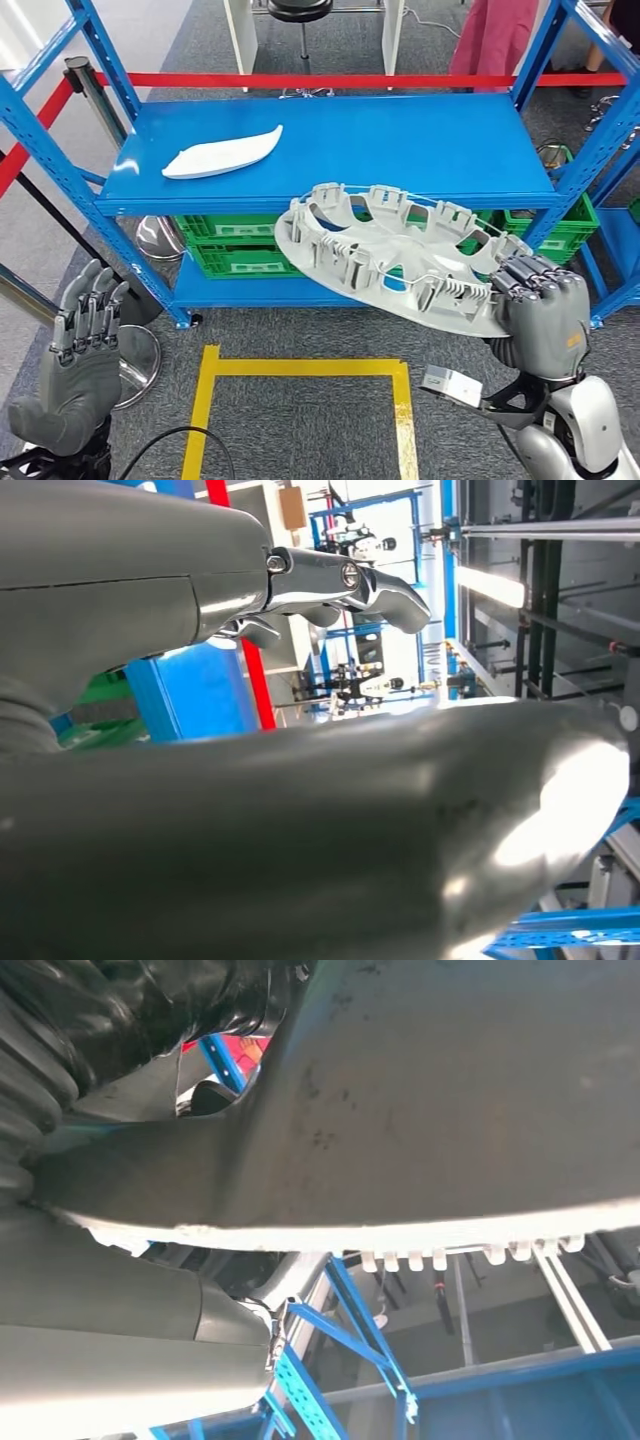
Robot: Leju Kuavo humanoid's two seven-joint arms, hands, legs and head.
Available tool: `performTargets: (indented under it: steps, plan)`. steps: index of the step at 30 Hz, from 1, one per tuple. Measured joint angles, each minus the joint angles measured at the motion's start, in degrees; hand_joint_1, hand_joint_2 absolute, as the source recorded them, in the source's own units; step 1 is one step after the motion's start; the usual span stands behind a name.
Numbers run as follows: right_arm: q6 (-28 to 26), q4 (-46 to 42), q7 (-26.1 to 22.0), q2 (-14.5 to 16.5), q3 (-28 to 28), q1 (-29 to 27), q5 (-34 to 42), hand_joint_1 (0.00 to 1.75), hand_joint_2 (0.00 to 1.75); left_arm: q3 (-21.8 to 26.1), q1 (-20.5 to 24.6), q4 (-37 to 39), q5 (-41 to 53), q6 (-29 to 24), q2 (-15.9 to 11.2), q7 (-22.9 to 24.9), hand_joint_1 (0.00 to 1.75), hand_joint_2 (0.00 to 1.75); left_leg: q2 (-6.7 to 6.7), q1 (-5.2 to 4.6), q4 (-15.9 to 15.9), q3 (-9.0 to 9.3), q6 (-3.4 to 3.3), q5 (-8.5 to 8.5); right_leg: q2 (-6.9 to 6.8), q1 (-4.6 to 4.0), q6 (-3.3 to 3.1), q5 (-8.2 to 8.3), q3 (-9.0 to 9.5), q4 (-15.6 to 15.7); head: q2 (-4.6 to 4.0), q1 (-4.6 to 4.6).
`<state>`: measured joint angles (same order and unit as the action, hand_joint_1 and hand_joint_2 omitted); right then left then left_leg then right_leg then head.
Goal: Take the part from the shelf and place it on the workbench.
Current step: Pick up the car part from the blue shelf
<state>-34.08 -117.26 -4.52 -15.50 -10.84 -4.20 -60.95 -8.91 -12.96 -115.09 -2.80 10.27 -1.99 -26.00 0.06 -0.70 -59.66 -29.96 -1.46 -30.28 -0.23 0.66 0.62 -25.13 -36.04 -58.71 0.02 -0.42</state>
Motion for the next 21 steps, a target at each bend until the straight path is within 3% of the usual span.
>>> performTargets:
  steps: [1, 3, 5, 7, 9, 10, 11, 13, 15, 16, 17, 19, 21]
  plan:
    - [0.03, 0.0, 0.0, -0.01, 0.01, 0.02, 0.02, 1.75, 1.75, -0.01, 0.05, -0.01, -0.06, 0.0, -0.01, 0.0, 0.0, 0.0, 0.05, -0.21, 1.78, 0.87, -0.32, 0.27, -0.06, 0.04, 0.33, 0.32, -0.15, 0.02, 0.0, 0.01]
    - [0.1, 0.0, -0.01, -0.03, 0.0, 0.04, 0.08, 1.75, 1.75, -0.02, 0.04, -0.01, -0.14, -0.01, -0.02, 0.02, 0.0, 0.0, 0.11, -0.47, 2.42, 0.72, -0.6, 0.74, -0.2, 0.22, 1.14, 0.96, -0.28, 0.21, 0.0, -0.01]
    - [0.18, 0.0, -0.05, -0.1, -0.01, 0.03, 0.21, 1.75, 1.75, -0.02, 0.02, -0.01, -0.2, 0.0, -0.04, 0.04, 0.0, 0.0, 0.24, -0.3, 3.11, 0.48, -0.96, 1.85, -0.12, 0.31, 1.76, 0.22, -0.93, -0.43, 0.0, 0.05]
    - [0.25, 0.0, -0.14, -0.2, -0.01, 0.05, 0.32, 1.75, 1.75, -0.03, 0.06, -0.01, -0.26, 0.01, -0.07, 0.06, 0.0, 0.0, 0.39, -0.04, 3.6, -0.28, -1.37, 3.02, 0.07, 0.36, 2.11, -3.67, -2.83, -4.69, 0.0, 0.21]
    - [0.34, 0.02, -0.22, -0.25, -0.02, 0.07, 0.42, 1.75, 1.75, -0.03, 0.03, 0.01, -0.31, 0.03, -0.08, 0.08, 0.0, 0.0, 0.41, -0.04, 3.46, -1.64, -1.61, 3.89, 0.1, 0.38, 2.42, -8.23, -5.11, -11.93, 0.0, 0.31]
    - [0.4, 0.04, -0.24, -0.26, -0.03, 0.04, 0.5, 1.75, 1.75, -0.03, 0.0, 0.01, -0.35, 0.05, -0.09, 0.08, 0.0, 0.0, 0.41, -0.05, 3.33, -2.34, -1.58, 4.29, 0.1, 0.39, 2.56, -9.24, -5.52, -14.43, 0.0, 0.31]
    - [0.48, 0.07, -0.24, -0.26, -0.03, 0.02, 0.59, 1.75, 1.75, -0.03, -0.01, 0.01, -0.38, 0.08, -0.1, 0.08, 0.0, 0.0, 0.42, -0.05, 3.16, -3.0, -1.5, 4.67, 0.1, 0.41, 2.66, -9.09, -4.92, -14.97, 0.0, 0.32]
    - [0.63, 0.12, -0.24, -0.26, -0.03, 0.03, 0.73, 1.75, 1.75, -0.03, -0.03, 0.01, -0.43, 0.13, -0.1, 0.08, 0.0, 0.0, 0.41, 0.0, 2.71, -4.1, -1.22, 5.2, 0.04, 0.5, 2.75, -6.62, -0.52, -9.8, 0.0, 0.33]
    - [0.78, 0.14, -0.25, -0.26, -0.05, 0.17, 0.81, 1.75, 1.75, -0.01, -0.04, 0.01, -0.44, 0.14, -0.11, 0.09, 0.0, 0.0, 0.38, -0.11, 2.01, -5.0, -0.76, 5.55, 0.06, 0.47, 2.56, -5.42, 4.85, -2.32, 0.0, 0.3]
    - [0.84, 0.14, -0.26, -0.26, -0.07, 0.22, 0.84, 1.75, 1.75, 0.01, -0.06, 0.01, -0.44, 0.14, -0.12, 0.07, 0.0, 0.0, 0.37, -0.2, 1.61, -5.33, -0.5, 5.73, 0.11, 0.42, 2.36, -5.44, 6.22, -0.22, 0.0, 0.32]
    - [0.9, 0.15, -0.27, -0.26, -0.09, 0.24, 0.87, 1.75, 1.75, 0.01, -0.08, 0.01, -0.44, 0.15, -0.13, 0.05, 0.0, 0.0, 0.35, -0.3, 1.3, -5.6, -0.22, 5.94, 0.18, 0.34, 2.12, -5.67, 6.74, 0.65, 0.0, 0.34]
    - [0.95, 0.16, -0.28, -0.26, -0.17, 0.16, 0.91, 1.75, 1.75, 0.0, -0.16, 0.01, -0.44, 0.16, -0.15, 0.02, 0.0, 0.0, 0.26, -0.3, 0.9, -5.88, 0.3, 6.21, 0.17, 0.43, 1.41, -5.25, 6.08, 0.56, 0.0, 0.4]
    - [1.0, 0.16, -0.26, -0.26, -0.23, 0.18, 0.93, 1.75, 1.75, -0.01, -0.22, 0.01, -0.44, 0.16, -0.16, 0.02, 0.0, 0.0, 0.13, -0.14, -1.0, -6.75, 1.01, 4.3, 0.04, 0.64, 0.45, -4.59, 5.52, 0.58, 0.0, 0.23]
